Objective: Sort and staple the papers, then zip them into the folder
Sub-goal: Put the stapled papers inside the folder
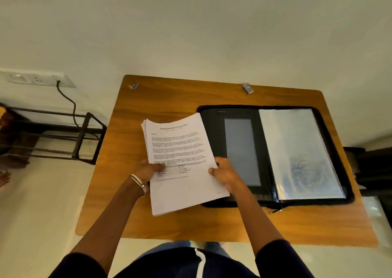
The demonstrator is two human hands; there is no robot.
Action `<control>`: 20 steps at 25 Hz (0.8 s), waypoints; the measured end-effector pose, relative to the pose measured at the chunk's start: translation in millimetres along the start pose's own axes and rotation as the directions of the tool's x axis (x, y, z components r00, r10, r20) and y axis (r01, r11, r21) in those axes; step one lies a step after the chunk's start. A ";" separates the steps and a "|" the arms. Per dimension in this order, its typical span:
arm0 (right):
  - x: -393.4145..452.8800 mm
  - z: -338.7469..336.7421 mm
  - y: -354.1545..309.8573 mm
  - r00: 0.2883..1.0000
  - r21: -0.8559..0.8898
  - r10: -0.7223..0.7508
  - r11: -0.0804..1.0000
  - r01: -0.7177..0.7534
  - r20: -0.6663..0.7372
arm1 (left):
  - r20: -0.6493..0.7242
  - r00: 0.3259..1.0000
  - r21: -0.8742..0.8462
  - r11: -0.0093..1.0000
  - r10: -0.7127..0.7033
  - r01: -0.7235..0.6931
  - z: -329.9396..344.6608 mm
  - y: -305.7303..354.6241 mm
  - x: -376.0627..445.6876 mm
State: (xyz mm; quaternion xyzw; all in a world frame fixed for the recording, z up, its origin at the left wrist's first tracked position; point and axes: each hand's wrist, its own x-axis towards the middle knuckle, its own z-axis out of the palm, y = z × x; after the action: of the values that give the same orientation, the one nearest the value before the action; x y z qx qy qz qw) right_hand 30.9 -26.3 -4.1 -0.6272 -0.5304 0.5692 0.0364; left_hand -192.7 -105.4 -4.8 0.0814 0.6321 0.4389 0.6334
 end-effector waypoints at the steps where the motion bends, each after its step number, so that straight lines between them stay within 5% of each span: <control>1: 5.1 1.0 1.6 1.000 0.006 0.015 1.000 -0.015 0.014 | -0.044 0.999 0.075 0.997 0.002 0.002 -2.3 1.3 5.1; 3: 18.2 1.3 2.2 0.983 -0.185 -0.040 0.983 0.007 -0.179 | -0.121 0.991 0.221 0.975 0.059 -0.031 -10.7 8.6 8.3; 6: 30.9 4.0 8.9 0.875 -0.535 -0.130 0.829 -0.162 -0.466 | -0.085 0.980 0.330 0.933 0.179 -0.142 -28.6 21.2 7.6; 13: 32.4 -0.3 20.0 0.877 -0.782 -0.274 0.602 -0.164 -0.394 | -0.008 0.984 0.286 0.944 0.176 -0.166 -44.9 26.1 5.9; 16: 30.7 -4.1 1.5 0.929 -0.881 -0.271 0.462 -0.102 -0.250 | 0.011 0.981 0.286 0.940 0.192 -0.188 -35.1 29.1 8.1; 20: 30.0 -22.4 -17.5 0.915 -0.788 -0.239 0.604 -0.122 -0.326 | 0.076 0.982 0.300 0.935 0.173 -0.188 -11.7 36.1 16.4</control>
State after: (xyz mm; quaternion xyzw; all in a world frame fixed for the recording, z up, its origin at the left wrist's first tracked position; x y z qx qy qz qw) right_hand 30.5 15.0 -5.2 -0.6613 -0.7287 0.1320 -0.1193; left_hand -222.3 -78.2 4.8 0.2467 0.6666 0.3899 0.5855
